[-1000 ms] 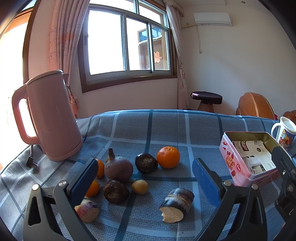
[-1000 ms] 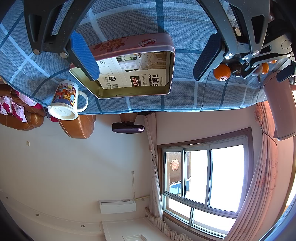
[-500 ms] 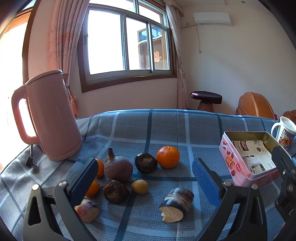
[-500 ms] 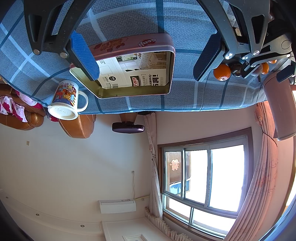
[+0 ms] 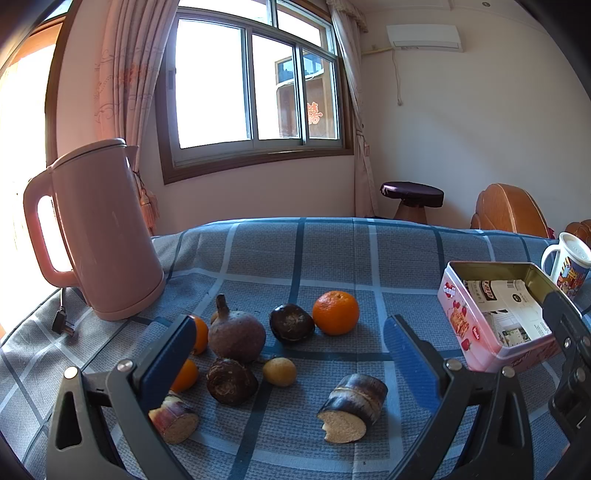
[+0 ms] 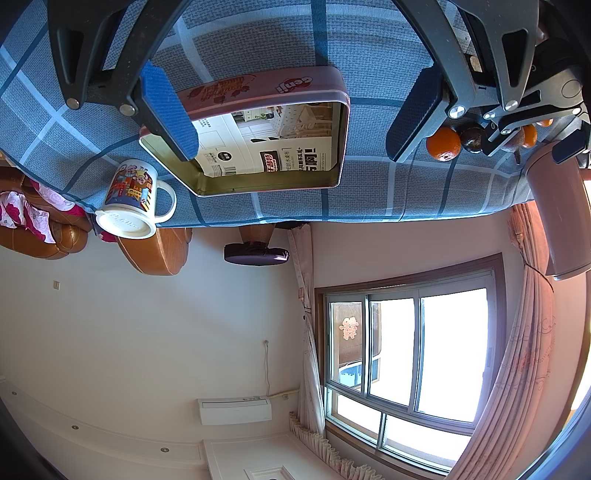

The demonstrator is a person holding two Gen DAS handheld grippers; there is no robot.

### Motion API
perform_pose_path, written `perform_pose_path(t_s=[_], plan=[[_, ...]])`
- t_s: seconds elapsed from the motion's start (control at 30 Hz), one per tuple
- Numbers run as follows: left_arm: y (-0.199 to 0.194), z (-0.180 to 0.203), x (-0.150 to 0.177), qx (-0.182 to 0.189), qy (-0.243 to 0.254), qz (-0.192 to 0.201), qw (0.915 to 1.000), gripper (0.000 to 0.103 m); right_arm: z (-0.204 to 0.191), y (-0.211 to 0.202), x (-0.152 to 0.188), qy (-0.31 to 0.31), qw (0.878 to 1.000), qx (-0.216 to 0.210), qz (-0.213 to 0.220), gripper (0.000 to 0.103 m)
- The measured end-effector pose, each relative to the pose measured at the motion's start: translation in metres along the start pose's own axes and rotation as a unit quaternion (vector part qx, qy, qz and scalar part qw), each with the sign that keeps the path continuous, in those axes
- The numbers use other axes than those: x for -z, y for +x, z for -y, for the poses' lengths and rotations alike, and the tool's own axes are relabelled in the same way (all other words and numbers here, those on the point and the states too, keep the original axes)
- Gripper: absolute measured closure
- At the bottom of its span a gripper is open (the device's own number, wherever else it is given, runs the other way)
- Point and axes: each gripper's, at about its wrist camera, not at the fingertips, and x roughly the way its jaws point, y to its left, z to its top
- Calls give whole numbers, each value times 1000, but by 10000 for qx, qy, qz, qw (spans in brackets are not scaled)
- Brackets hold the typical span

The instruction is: Organize fruits

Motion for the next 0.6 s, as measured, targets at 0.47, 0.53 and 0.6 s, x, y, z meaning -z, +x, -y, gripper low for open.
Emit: perform_pose_path(t_s=[0.47,0.53,0.6], plan=[[0,0,0,1,-11,-9,10000,0,1,0,0,-12,10000,-7,-15,1],[0,-2,1,7,-38,-16,10000,0,1,1,0,-17,10000,-13,-28,1],[0,-3,2,14,-81,-35,10000,0,2,1,0,-23,10000,-25,-33,1]])
